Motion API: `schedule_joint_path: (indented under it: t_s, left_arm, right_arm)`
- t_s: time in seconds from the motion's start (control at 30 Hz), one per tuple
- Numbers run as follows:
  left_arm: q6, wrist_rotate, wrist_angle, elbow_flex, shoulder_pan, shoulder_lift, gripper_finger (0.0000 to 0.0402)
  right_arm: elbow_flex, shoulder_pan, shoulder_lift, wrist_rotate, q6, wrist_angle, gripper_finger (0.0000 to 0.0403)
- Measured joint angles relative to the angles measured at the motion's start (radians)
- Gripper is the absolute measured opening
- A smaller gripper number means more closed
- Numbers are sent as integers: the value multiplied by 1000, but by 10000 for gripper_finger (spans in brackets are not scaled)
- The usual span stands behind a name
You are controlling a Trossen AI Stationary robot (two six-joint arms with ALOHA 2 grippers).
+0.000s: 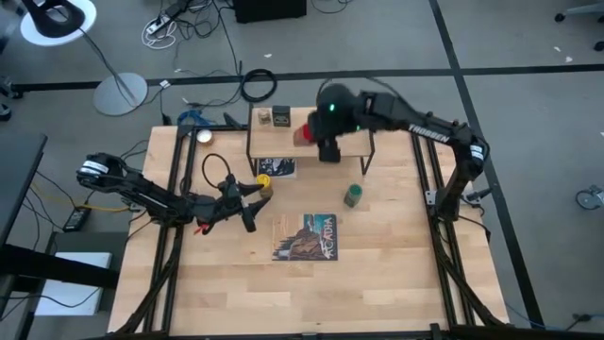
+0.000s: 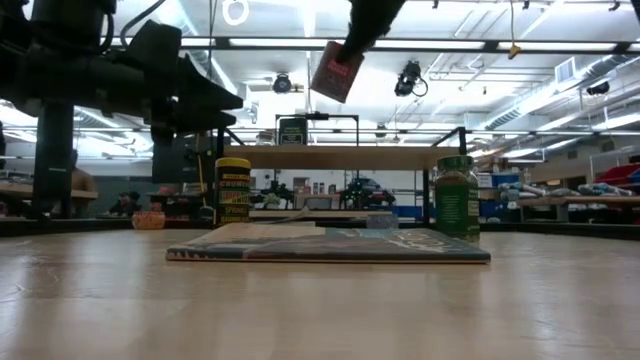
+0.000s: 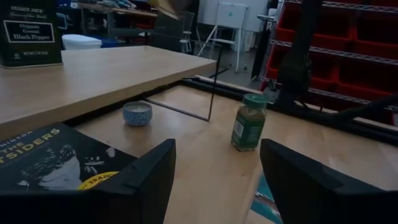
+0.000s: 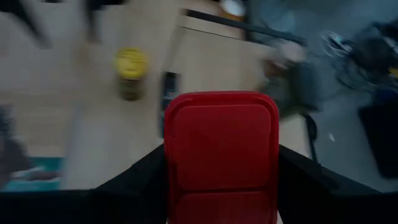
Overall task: Shelf spices
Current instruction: Put the red seasoning can on the shelf
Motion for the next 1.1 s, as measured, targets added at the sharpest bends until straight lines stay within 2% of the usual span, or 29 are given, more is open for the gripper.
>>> schedule_joint_path:
  t_s: [0.33, 0.5, 0.7, 0.8, 0.87, 1.1]
  left_arm:
    - [0, -6, 3, -1, 0, 0, 238]
    - [0, -21, 3, -1, 0, 0, 238]
    - [-7, -23, -6, -1, 0, 0, 238]
    - [-14, -22, -6, -1, 0, 0, 238]
    - [-13, -22, -12, -1, 0, 0, 238]
    - [-5, -22, -27, -2, 0, -1, 238]
  right_arm:
    - [11, -178, 33, -86, -55, 20, 219]
    - [114, -196, 128, -111, -91, -43, 219]
    - [345, -201, 289, -81, -131, -179, 221]
    - [365, -214, 302, -97, -127, -155, 219]
    - [379, -223, 305, -66, -135, -157, 219]
    - [383, -269, 329, -59, -107, -244, 223]
